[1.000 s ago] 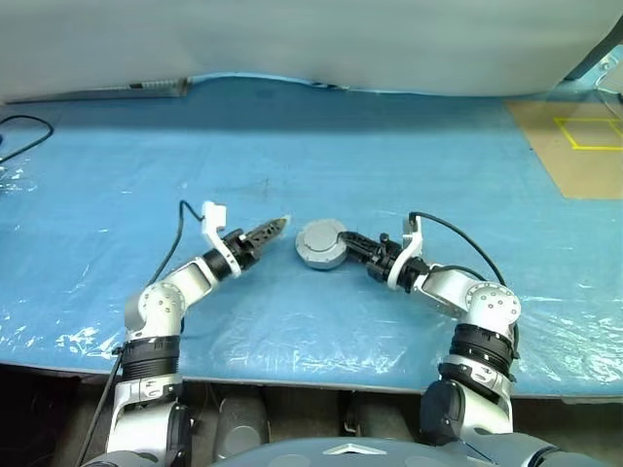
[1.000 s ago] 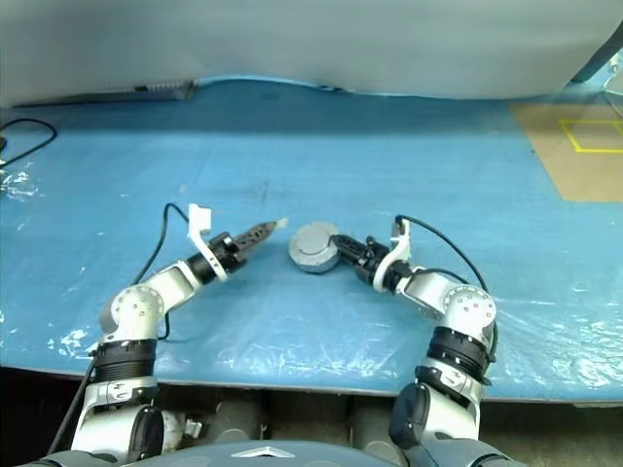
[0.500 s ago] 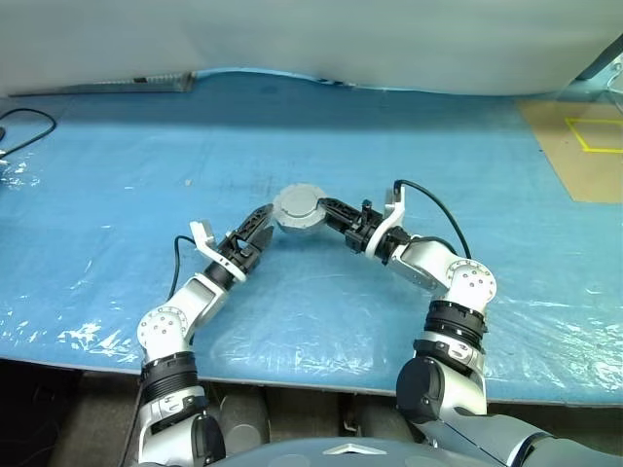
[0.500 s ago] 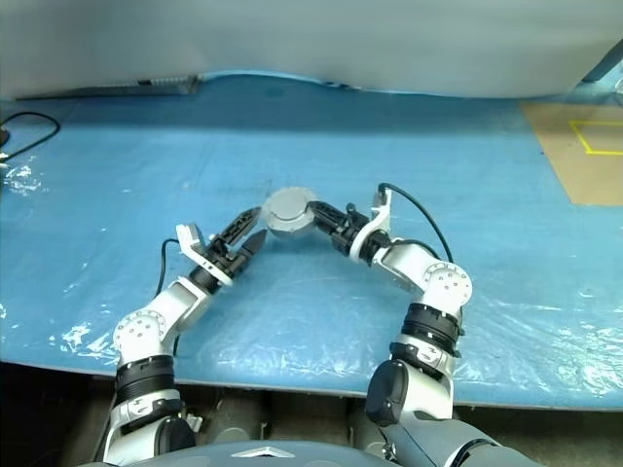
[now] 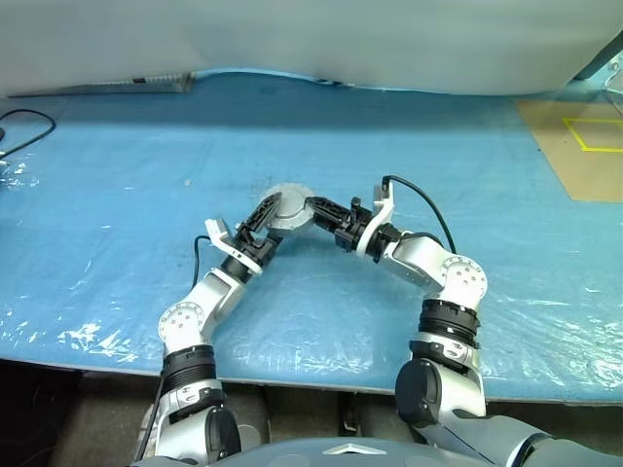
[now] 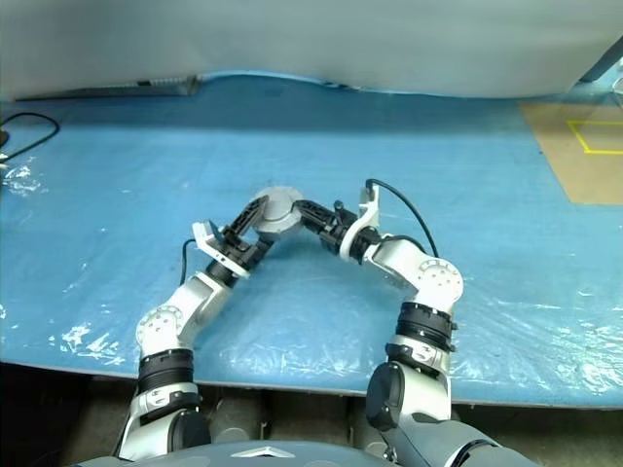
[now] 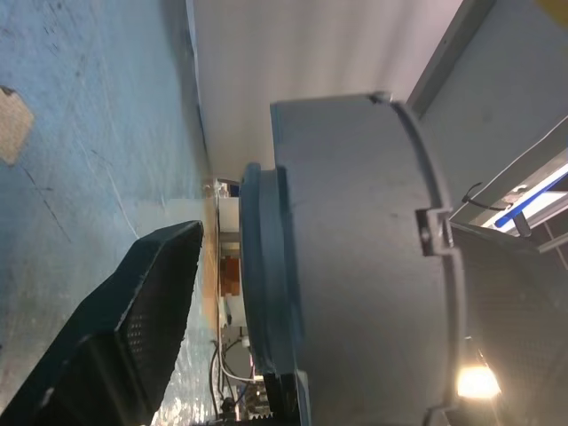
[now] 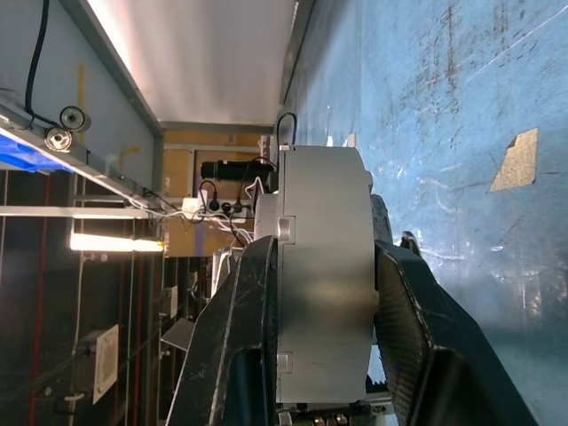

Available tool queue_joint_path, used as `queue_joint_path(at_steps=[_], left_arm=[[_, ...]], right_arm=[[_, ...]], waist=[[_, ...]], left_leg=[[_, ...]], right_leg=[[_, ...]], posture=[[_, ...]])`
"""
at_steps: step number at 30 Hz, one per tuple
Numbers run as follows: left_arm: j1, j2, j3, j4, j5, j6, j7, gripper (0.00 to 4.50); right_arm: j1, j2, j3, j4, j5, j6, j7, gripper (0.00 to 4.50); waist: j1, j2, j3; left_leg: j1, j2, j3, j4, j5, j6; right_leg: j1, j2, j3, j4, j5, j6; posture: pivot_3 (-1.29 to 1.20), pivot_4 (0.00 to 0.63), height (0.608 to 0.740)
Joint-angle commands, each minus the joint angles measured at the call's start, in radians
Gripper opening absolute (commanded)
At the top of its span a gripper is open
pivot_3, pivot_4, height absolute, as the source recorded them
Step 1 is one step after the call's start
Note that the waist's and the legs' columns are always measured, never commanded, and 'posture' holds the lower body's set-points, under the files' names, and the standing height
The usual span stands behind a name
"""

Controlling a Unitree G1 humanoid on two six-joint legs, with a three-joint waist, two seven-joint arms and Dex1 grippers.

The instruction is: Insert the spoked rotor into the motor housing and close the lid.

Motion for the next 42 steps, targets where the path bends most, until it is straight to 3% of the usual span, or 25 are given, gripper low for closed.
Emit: queue_joint_path(at_steps=[1, 4, 7, 17, 20, 25, 28, 32, 42], left_arm=[[-0.007, 0.003, -0.013, -0.019, -0.051, 0.016, -0.004, 3.53], [-0.002, 0.010, -0.014, -0.030, -0.074, 0.023, 0.000, 2.49], [-0.004, 0.017, -0.015, -0.031, -0.081, 0.021, 0.003, 2.41], [-0.100, 0.096, 0.006, 0.071, -0.026, -0.053, -0.034, 2.41], [-0.162, 0.148, 0.021, 0.159, 0.025, -0.103, -0.052, 2.41], [-0.315, 0.238, 0.046, 0.414, 0.147, -0.215, -0.074, 2.41], [-0.472, 0.299, 0.045, 0.661, 0.265, -0.330, -0.101, 2.41], [-0.628, 0.337, 0.056, 0.910, 0.388, -0.487, -0.126, 2.41], [-0.757, 0.318, 0.112, 1.135, 0.549, -0.659, -0.034, 2.41]], right_arm=[[-0.002, -0.002, 0.031, -0.031, 0.094, -0.016, 0.013, 1.12], [0.010, -0.023, 0.063, -0.041, 0.080, -0.022, 0.029, 1.12], [0.020, -0.035, 0.092, -0.052, 0.079, -0.040, 0.063, 1.12], [0.039, -0.087, 0.112, -0.051, 0.093, -0.117, 0.076, 4.50], [0.066, -0.176, 0.196, -0.120, -0.059, -0.175, 0.185, 4.50], [0.157, -0.360, 0.487, -0.290, -0.412, -0.370, 0.442, 4.50], [0.206, -0.458, 0.708, -0.335, -0.720, -0.601, 0.530, 4.50], [0.229, -0.520, 0.884, -0.305, -1.022, -0.848, 0.580, 4.50], [0.275, -0.473, 0.889, -0.262, -1.175, -0.946, 0.624, 4.50]], waist=[[0.000, 0.000, 0.000], [0.001, 0.000, 0.000], [0.001, 0.000, 0.000], [0.004, 0.000, 0.000], [0.007, 0.000, 0.000], [0.019, -0.001, 0.000], [0.024, -0.001, 0.000], [0.026, -0.004, 0.002], [0.022, -0.009, 0.005]], left_leg=[[0.000, 0.000, 0.000, 0.000, 0.000, 0.000], [0.000, 0.000, 0.000, 0.001, 0.000, 0.000], [-0.001, 0.000, -0.001, 0.003, 0.000, 0.000], [-0.003, 0.000, -0.001, 0.009, 0.000, 0.000], [-0.003, 0.000, -0.002, 0.010, 0.000, 0.000], [-0.005, 0.000, -0.004, 0.013, 0.000, 0.000], [-0.005, 0.000, -0.006, 0.013, 0.000, 0.000], [-0.010, -0.001, -0.008, 0.017, 0.000, 0.000], [-0.012, -0.002, -0.012, 0.019, 0.000, 0.000]], right_leg=[[0.000, 0.000, 0.000, 0.000, 0.000, 0.000], [0.000, 0.000, 0.000, 0.001, 0.000, 0.000], [0.000, 0.000, 0.000, 0.001, 0.000, 0.001], [0.001, 0.000, 0.000, 0.002, 0.002, 0.003], [0.001, 0.000, 0.001, 0.002, 0.003, 0.003], [0.001, 0.000, -0.001, 0.002, 0.004, 0.004], [0.001, 0.000, -0.001, 0.002, 0.004, 0.004], [0.001, 0.000, -0.003, 0.001, 0.006, 0.007], [0.001, 0.000, -0.004, 0.002, 0.008, 0.006]], posture=[[0.00, 0.150, 0.740], [0.00, 0.150, 0.740], [0.00, 0.150, 0.740], [0.00, 0.150, 0.740], [0.00, 0.150, 0.740], [0.00, 0.150, 0.740], [0.00, 0.150, 0.740], [0.00, 0.150, 0.740], [0.00, 0.150, 0.740]])
